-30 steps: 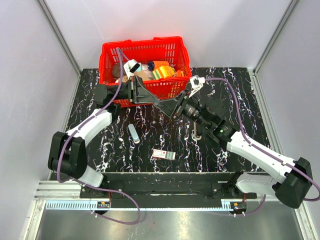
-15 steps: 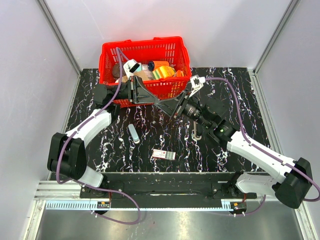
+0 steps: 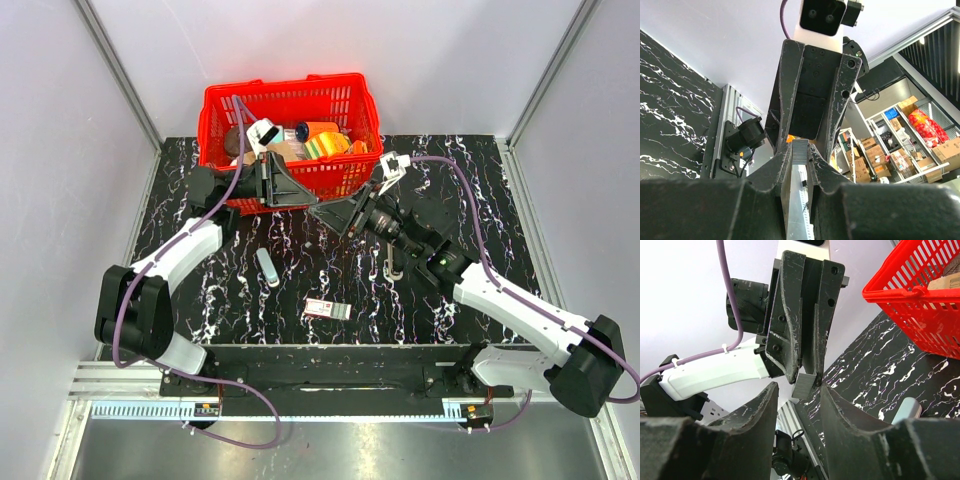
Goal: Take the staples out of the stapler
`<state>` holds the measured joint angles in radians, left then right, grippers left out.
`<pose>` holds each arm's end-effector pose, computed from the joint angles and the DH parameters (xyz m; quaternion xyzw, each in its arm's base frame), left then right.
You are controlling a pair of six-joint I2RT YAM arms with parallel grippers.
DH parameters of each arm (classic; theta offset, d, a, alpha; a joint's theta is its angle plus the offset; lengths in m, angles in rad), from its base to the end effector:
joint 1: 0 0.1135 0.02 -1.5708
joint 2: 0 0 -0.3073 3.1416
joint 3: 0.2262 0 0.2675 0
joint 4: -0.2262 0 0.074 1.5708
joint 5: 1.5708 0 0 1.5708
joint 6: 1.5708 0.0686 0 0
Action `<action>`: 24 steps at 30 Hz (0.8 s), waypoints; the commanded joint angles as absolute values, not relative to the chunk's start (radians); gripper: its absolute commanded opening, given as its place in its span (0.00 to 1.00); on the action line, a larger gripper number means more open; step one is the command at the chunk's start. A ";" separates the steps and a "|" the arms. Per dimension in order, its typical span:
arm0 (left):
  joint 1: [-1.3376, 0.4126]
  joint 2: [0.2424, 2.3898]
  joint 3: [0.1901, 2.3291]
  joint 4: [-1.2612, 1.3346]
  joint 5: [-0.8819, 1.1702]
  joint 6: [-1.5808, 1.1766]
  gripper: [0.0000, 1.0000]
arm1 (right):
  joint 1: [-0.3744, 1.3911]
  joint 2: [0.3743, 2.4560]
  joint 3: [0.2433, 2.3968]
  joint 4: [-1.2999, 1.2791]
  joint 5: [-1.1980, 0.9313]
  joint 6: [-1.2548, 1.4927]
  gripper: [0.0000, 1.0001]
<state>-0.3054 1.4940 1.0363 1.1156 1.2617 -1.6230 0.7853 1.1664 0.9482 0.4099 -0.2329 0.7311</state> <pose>0.2968 -0.1621 0.4165 0.2008 0.6056 -0.7437 0.1996 0.2043 0.2267 0.4250 -0.1067 0.6292 0.5806 0.5056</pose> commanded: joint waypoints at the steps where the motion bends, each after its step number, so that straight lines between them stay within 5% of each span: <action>1: -0.290 1.473 1.045 1.132 1.239 -1.600 0.00 | 0.784 1.141 0.945 0.483 -0.272 0.745 0.45; 24: -0.282 1.470 1.040 1.118 1.238 -1.588 0.00 | 0.784 1.157 0.933 0.514 -0.287 0.764 0.29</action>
